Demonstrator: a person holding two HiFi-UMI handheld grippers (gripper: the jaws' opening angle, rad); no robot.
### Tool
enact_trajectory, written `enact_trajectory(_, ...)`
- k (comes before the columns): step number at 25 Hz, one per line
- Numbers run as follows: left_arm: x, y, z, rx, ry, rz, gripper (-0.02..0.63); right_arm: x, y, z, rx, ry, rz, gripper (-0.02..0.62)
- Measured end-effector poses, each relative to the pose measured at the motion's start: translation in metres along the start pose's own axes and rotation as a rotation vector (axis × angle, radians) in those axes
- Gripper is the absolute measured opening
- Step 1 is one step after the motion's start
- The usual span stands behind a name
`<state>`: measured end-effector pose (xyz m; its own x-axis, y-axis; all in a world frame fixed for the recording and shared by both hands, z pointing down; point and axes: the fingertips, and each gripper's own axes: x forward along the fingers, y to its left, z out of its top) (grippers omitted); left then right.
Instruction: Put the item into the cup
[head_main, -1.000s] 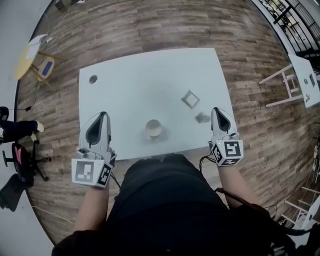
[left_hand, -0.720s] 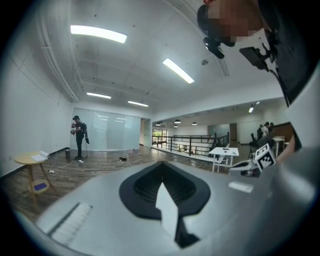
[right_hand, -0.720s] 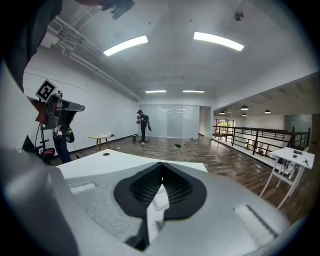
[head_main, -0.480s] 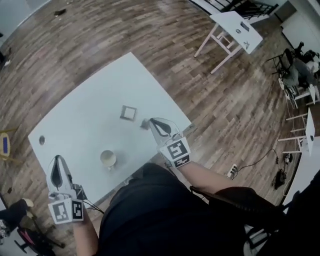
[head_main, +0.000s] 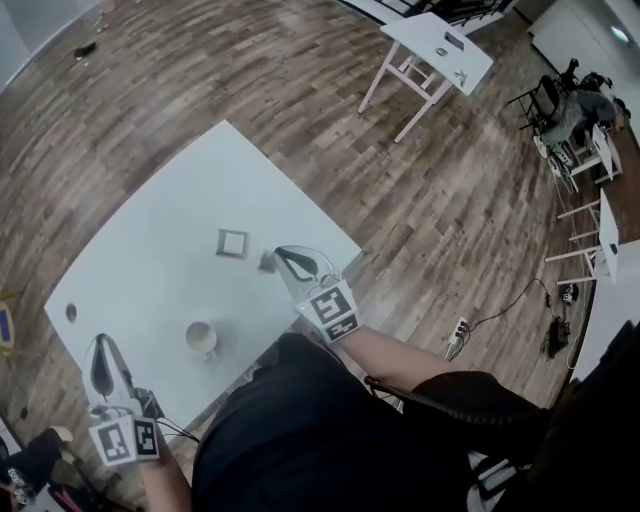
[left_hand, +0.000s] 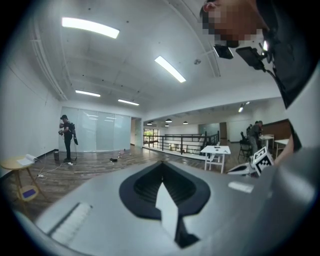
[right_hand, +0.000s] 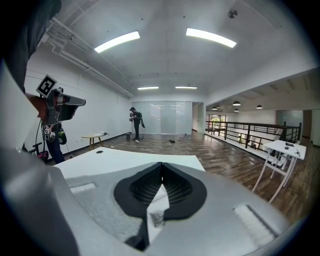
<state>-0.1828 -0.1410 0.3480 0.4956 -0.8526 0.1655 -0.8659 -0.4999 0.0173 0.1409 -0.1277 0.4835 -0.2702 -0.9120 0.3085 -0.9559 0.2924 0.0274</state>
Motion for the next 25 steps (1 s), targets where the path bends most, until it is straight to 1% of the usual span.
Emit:
enact_trajectory(5, 0.009, -0.013, -0.001, 0.007, 0.016, -0.026, 0.000, -0.006, -0.016, -0.011, 0.005, 0.011, -0.042, 0.002)
enact_trajectory(12, 0.016, -0.015, 0.001, 0.028, 0.052, -0.025, 0.000, -0.004, -0.024, -0.038, 0.025, 0.062, -0.069, 0.002)
enact_trajectory(13, 0.017, -0.015, 0.001, 0.030, 0.056, -0.026, 0.000, -0.004, -0.024, -0.043, 0.028, 0.074, -0.069, 0.002)
enact_trajectory(14, 0.017, -0.017, 0.001, 0.031, 0.060, -0.028, 0.000, -0.004, -0.025, -0.048, 0.033, 0.086, -0.067, 0.021)
enact_trajectory(25, 0.027, -0.024, -0.007, 0.034, 0.121, -0.029, 0.000, 0.002, -0.028, -0.085, 0.073, 0.166, -0.042, 0.063)
